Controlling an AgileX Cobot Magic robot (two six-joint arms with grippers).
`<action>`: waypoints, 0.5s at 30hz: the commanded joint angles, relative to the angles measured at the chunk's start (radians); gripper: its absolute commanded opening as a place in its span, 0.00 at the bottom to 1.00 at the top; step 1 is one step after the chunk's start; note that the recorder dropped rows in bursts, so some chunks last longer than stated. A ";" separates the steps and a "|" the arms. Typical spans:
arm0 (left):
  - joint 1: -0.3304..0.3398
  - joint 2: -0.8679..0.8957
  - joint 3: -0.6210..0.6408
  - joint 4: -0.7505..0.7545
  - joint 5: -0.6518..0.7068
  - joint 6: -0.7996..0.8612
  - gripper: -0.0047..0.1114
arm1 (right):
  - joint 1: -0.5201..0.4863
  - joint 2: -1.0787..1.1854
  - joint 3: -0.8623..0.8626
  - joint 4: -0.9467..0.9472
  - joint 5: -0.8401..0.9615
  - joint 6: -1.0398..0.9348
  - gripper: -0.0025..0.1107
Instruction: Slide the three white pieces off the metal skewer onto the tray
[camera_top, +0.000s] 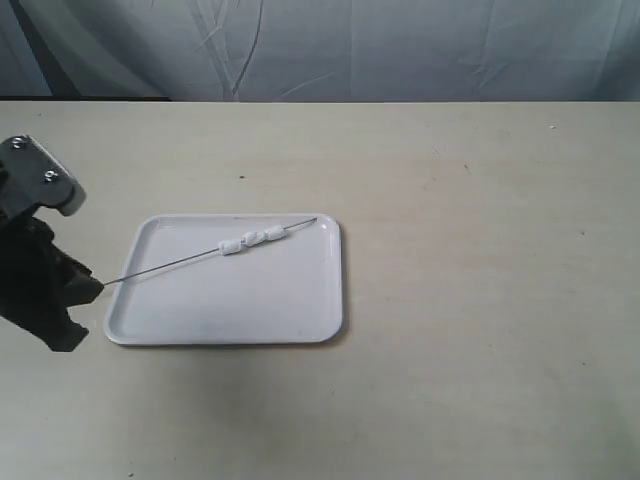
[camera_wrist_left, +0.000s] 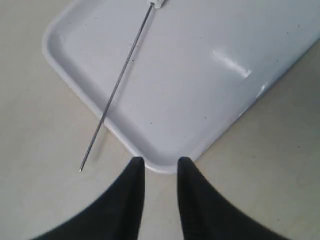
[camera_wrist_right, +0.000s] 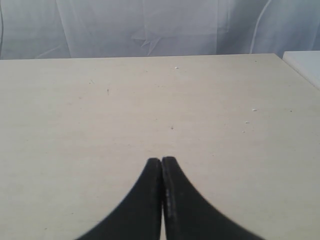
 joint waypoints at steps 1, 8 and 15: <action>-0.076 0.157 -0.073 0.123 -0.045 0.002 0.34 | 0.003 -0.007 0.001 -0.002 -0.005 0.000 0.02; -0.105 0.383 -0.237 0.209 -0.115 -0.074 0.43 | 0.003 -0.007 0.001 -0.002 -0.005 0.000 0.02; -0.105 0.560 -0.402 0.233 -0.032 -0.113 0.51 | 0.003 -0.007 0.001 -0.002 -0.005 0.000 0.02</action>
